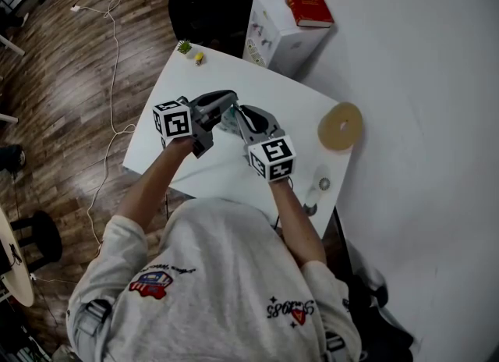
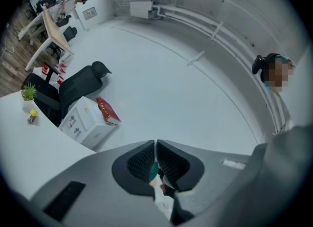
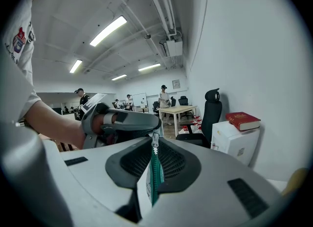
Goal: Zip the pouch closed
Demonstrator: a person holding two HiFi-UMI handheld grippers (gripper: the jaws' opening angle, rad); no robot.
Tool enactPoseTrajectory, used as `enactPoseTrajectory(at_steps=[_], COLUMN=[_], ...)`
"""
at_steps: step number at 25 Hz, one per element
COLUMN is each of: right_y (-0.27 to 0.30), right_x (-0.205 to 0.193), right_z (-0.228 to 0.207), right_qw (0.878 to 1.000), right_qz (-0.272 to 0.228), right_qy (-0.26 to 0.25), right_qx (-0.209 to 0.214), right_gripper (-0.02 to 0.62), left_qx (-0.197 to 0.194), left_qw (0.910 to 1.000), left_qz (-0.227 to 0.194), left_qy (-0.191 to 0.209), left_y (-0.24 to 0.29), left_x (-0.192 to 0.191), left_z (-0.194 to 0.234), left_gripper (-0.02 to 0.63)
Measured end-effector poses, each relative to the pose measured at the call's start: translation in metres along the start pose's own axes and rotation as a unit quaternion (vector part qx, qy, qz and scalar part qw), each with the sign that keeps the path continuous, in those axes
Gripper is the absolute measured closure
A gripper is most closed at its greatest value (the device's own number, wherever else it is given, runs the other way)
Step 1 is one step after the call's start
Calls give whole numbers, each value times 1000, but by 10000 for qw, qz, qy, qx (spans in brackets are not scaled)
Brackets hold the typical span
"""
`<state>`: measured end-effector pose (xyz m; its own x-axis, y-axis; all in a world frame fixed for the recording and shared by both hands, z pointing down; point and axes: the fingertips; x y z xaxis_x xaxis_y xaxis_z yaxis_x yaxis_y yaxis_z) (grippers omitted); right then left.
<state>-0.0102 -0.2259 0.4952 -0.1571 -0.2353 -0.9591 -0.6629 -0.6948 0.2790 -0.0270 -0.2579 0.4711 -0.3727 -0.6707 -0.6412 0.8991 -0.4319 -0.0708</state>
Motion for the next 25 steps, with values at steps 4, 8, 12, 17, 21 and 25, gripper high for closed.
enactPoseTrajectory(at_steps=[4,8,12,17,21,25], right_y=[-2,-2,-2,-4,-5,-5], right_x=[-1,0,0,-1,1,-1], right_z=[0,1,1,1,2,0], right_qw=[10000,9999,9999,9999,9999,9999], right_qz=[8,22,27,35,32,35], right_qy=[-74,-144,-136,-116,-113,-111], right_qx=[17,12,22,18,18,16], right_gripper=[554,554,555,554,554,554], left_qx=[-8,-12,-15,-38,-47,-48], left_qw=[10000,10000,10000,10000,9999,9999], left_qz=[-1,-20,7,19,37,45], left_qy=[73,73,94,91,86,77], left_y=[0,0,-1,0,0,2], left_x=[-1,3,2,2,2,1], left_z=[-1,0,-1,-1,-3,-2], left_gripper=[588,588,588,588,588,588])
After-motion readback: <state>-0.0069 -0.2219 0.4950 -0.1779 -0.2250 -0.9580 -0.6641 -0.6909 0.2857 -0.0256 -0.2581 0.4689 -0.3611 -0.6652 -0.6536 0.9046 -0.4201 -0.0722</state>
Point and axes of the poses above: the fingertips, and each gripper's own axes: y forward along the fingers, z to its left, x out of its top, and after that the axes turned 4 degrees about -y, right-handed
